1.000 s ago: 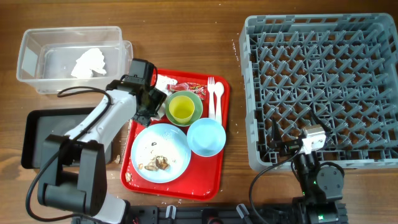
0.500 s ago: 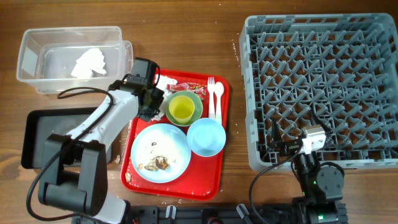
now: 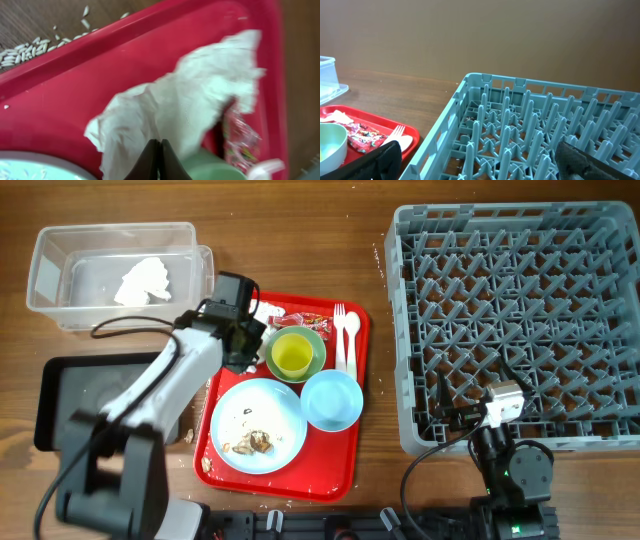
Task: Sort waste into correct bins and load items into the dishwasher rack
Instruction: 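Carry the napkin to the clear bin and open the left gripper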
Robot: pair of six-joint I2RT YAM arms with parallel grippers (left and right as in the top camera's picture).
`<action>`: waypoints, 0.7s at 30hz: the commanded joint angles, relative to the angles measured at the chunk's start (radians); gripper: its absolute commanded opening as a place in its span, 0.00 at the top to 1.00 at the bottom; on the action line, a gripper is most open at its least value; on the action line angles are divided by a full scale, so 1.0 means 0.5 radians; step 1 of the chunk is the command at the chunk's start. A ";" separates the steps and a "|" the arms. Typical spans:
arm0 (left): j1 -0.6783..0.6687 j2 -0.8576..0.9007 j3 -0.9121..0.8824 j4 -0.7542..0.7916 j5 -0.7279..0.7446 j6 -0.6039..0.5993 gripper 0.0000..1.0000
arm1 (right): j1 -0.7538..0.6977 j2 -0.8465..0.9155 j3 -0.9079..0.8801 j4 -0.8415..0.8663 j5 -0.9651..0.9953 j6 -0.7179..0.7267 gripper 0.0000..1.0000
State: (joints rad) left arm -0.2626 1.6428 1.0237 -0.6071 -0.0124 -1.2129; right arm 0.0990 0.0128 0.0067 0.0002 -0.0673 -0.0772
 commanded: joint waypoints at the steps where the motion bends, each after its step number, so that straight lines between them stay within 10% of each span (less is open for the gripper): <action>1: -0.010 -0.370 0.037 -0.004 -0.172 0.122 0.96 | -0.012 -0.016 -0.003 0.005 -0.003 -0.017 0.00; 13: 0.049 -0.930 0.037 0.476 -1.202 0.124 0.96 | -0.012 -0.016 -0.003 0.005 -0.003 -0.018 0.00; 21: 0.272 -0.768 0.037 1.350 -1.198 0.761 0.96 | -0.012 -0.016 -0.003 0.005 -0.003 -0.017 0.00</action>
State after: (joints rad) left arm -0.1730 1.1980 1.0325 0.0109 -0.5777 -0.9859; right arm 0.0990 0.0128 0.0067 0.0002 -0.0673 -0.0769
